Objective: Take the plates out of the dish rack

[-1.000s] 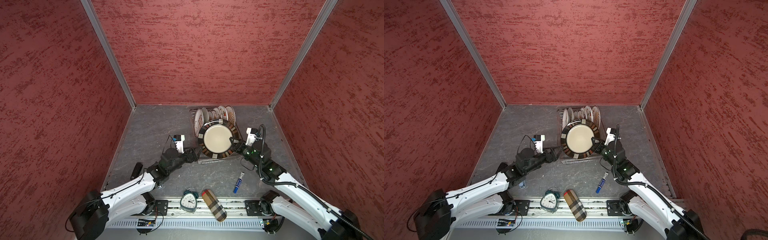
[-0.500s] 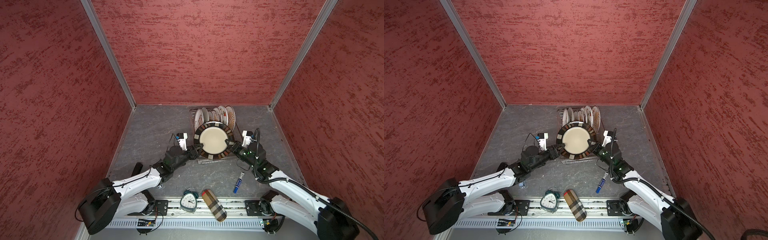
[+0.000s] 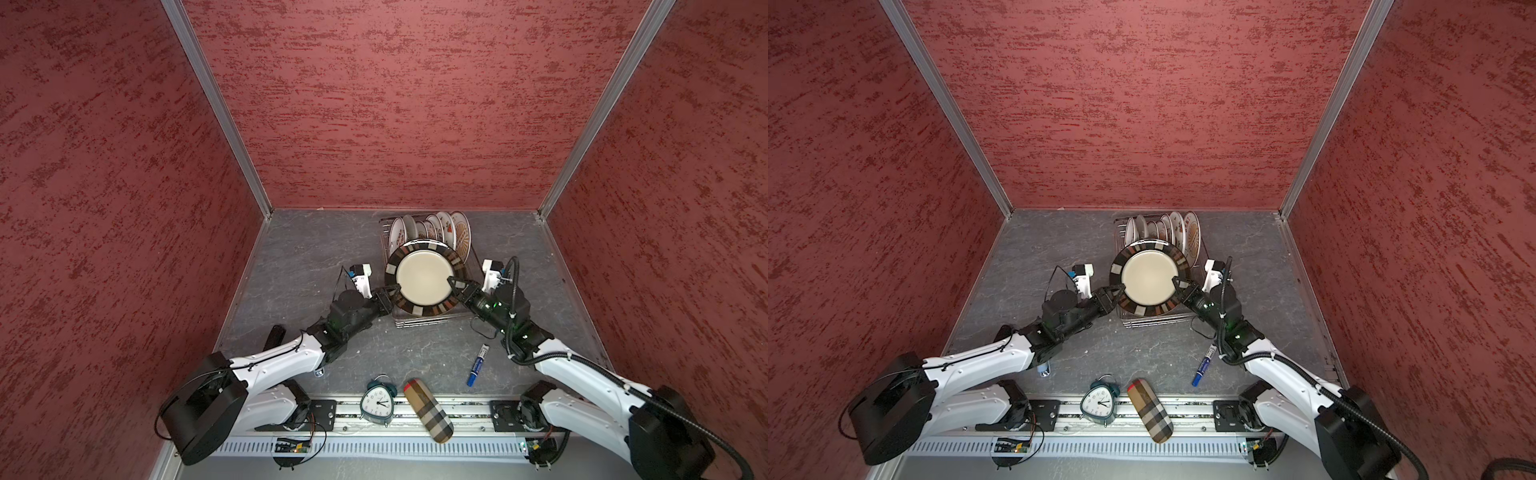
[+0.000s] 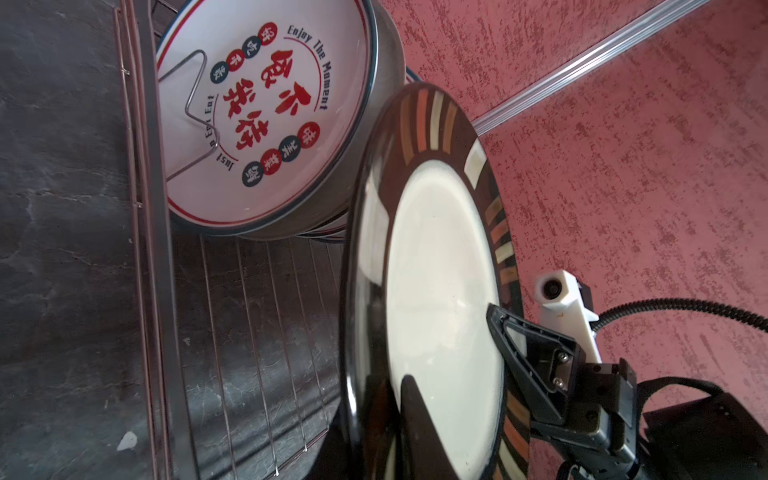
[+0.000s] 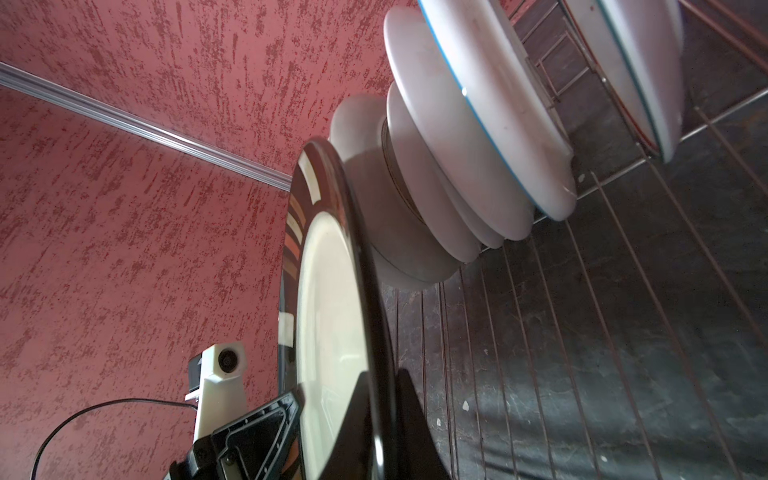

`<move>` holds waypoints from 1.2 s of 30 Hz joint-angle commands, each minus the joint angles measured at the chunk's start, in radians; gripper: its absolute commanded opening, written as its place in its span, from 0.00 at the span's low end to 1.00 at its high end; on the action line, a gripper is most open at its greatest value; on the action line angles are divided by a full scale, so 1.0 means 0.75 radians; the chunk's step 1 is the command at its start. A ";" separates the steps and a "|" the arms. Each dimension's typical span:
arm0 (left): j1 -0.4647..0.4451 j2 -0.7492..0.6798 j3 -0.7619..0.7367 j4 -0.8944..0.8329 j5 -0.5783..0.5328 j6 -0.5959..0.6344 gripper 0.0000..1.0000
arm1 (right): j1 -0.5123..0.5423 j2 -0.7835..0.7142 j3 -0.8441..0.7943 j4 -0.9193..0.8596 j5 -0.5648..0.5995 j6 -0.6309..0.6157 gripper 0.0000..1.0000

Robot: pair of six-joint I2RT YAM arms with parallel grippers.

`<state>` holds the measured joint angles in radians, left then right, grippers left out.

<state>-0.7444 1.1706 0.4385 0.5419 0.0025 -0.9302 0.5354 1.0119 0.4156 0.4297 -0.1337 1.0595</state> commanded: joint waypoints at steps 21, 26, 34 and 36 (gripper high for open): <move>0.081 0.072 0.007 0.187 0.281 -0.079 0.00 | 0.016 0.099 0.054 0.328 -0.097 0.031 0.27; 0.091 0.050 -0.002 0.189 0.284 -0.094 0.00 | 0.016 0.103 0.041 0.359 -0.110 0.021 0.37; 0.136 -0.012 -0.045 0.196 0.294 -0.139 0.00 | 0.016 0.098 0.025 0.378 -0.112 0.003 0.78; 0.159 -0.018 -0.061 0.229 0.338 -0.169 0.00 | 0.016 0.103 0.019 0.400 -0.128 0.004 0.97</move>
<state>-0.6411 1.1908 0.4007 0.6197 0.1802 -1.0492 0.5411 1.1046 0.4156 0.5972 -0.1982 1.0710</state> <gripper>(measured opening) 0.090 0.897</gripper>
